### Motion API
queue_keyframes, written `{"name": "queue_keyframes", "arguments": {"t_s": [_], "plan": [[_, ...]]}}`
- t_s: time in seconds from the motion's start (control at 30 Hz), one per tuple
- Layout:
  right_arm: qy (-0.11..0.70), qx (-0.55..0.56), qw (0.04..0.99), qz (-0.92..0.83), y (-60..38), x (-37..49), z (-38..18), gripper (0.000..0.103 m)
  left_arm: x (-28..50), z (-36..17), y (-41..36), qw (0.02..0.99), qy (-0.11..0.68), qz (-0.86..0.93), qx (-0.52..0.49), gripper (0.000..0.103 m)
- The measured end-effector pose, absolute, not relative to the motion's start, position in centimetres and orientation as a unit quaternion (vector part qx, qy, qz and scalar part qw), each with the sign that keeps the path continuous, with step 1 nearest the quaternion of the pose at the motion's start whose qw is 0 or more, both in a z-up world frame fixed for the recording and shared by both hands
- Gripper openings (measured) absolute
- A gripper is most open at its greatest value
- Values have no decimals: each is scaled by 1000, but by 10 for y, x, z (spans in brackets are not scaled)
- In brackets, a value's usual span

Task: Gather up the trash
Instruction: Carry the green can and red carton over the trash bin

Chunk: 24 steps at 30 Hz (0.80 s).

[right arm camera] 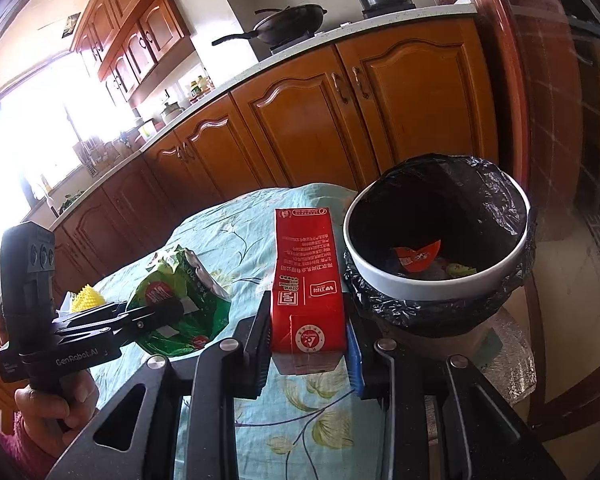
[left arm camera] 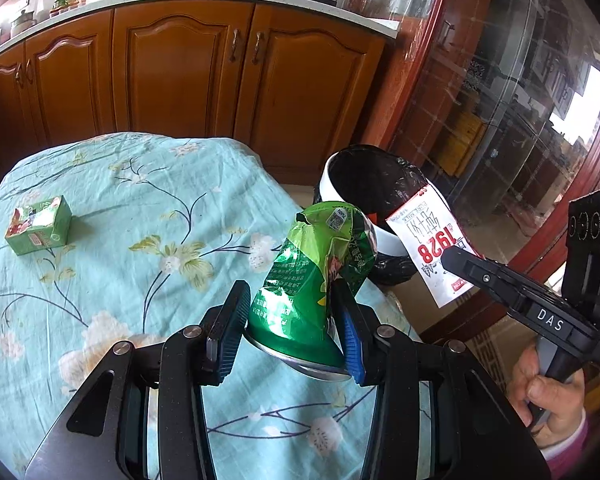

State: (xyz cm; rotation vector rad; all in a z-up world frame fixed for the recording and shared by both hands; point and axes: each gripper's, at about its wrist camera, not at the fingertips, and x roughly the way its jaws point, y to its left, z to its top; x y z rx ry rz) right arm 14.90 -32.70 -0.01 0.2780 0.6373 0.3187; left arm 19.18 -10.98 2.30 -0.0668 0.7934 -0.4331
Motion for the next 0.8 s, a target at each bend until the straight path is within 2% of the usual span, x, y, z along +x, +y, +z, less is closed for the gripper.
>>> {"name": "queue_keyframes", "arguments": {"t_s": [0.8], "plan": [[306,149,932,121,-365,160,4,31,221,32,-164,892,387,-235,3,41]]}}
